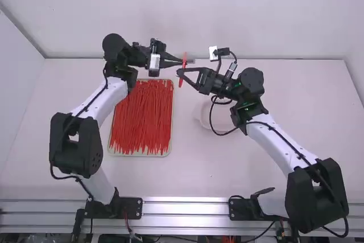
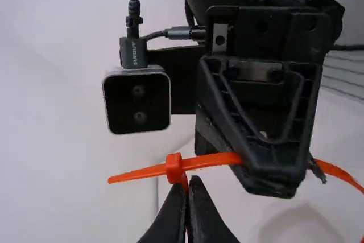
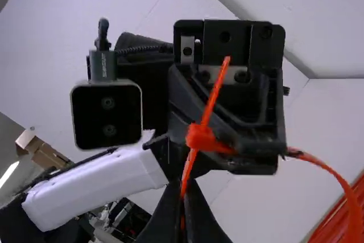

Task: Fasten the cable tie

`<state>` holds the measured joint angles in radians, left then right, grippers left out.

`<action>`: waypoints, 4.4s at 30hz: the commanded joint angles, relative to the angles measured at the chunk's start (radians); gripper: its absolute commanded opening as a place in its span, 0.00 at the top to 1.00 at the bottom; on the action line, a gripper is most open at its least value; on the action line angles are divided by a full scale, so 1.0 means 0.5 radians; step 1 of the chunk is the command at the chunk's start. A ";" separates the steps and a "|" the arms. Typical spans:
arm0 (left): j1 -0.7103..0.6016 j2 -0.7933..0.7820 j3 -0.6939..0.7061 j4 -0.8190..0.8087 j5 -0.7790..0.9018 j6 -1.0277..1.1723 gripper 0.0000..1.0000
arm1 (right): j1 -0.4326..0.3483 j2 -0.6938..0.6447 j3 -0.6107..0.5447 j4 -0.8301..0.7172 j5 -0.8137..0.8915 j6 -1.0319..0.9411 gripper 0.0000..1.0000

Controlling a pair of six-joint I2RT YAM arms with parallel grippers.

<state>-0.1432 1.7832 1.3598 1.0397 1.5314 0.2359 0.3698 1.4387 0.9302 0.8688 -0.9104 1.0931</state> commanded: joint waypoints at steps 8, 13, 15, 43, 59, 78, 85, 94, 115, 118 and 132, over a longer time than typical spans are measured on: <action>-0.028 -0.005 -0.195 0.726 0.070 -0.380 0.99 | -0.113 -0.001 0.131 -0.037 0.075 -0.001 1.00; -0.027 -0.005 -0.250 1.109 0.069 -0.725 0.99 | -0.114 -0.001 0.141 -0.033 0.087 -0.006 1.00; -0.027 -0.005 -0.249 1.142 0.069 -0.793 0.99 | -0.113 -0.001 0.142 -0.033 0.088 -0.043 1.00; -0.063 -0.006 -0.246 1.148 0.043 -1.752 0.98 | -0.192 -0.001 0.142 -0.033 -0.275 -0.044 0.01; -0.133 -0.005 -0.246 1.138 0.065 -1.804 0.98 | -0.172 -0.001 0.142 -0.031 -0.280 0.020 0.50; -0.121 -0.005 -0.250 1.132 0.069 -1.858 0.98 | -0.137 -0.001 0.142 -0.026 -0.281 0.021 0.75; -0.123 -0.005 -0.250 1.077 0.069 -1.855 0.98 | -0.170 -0.001 0.142 -0.030 -0.282 0.021 0.76; -0.115 -0.005 -0.284 1.100 0.069 -1.839 0.98 | -0.179 -0.001 0.142 -0.027 -0.288 0.021 1.00; -0.266 -0.005 -0.407 1.095 0.057 -1.965 0.98 | -0.236 -0.001 0.401 -0.185 -0.195 -0.106 1.00; -0.298 -0.005 -0.449 1.088 0.056 -1.904 0.98 | -0.212 -0.001 0.519 -0.353 -0.166 -0.203 1.00; -0.289 -0.005 -0.607 1.157 0.045 -1.885 0.98 | -0.271 -0.001 0.864 -0.561 -0.169 -0.240 1.00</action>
<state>-0.2642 1.7855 1.0912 1.6161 1.4361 -0.7143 0.2447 1.4521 1.2667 0.5610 -1.0637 0.9623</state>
